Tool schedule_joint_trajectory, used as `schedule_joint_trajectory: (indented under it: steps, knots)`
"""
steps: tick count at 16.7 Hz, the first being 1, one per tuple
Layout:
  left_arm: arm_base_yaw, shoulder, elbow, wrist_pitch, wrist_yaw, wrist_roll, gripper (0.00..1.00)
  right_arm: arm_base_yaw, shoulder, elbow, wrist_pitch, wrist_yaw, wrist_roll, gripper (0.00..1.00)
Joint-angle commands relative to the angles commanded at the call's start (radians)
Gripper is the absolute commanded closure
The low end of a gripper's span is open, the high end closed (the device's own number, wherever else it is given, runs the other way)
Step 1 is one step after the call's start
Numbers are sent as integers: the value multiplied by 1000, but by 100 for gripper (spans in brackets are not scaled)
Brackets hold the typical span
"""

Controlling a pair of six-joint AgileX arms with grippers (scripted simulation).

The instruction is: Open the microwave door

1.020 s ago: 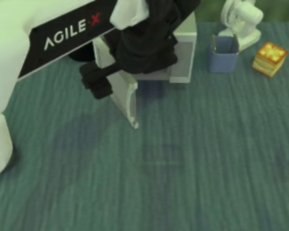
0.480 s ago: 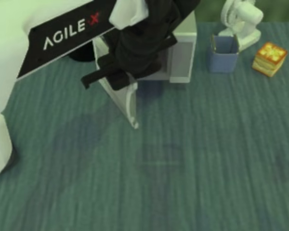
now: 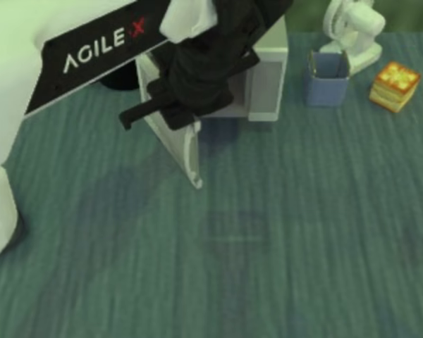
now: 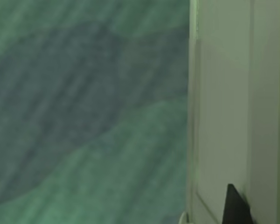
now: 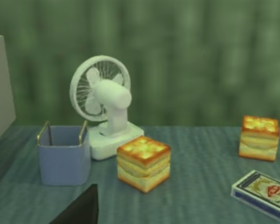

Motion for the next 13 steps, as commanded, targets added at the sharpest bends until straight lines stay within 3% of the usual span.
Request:
schedule_joint_trajectory:
  steps: [6, 13]
  knots:
    - [4, 30, 18, -38, 21, 10, 100, 0, 0, 0, 0, 0, 0, 0]
    - [48, 105, 225, -183, 165, 41, 100, 0, 0, 0, 0, 0, 0, 0]
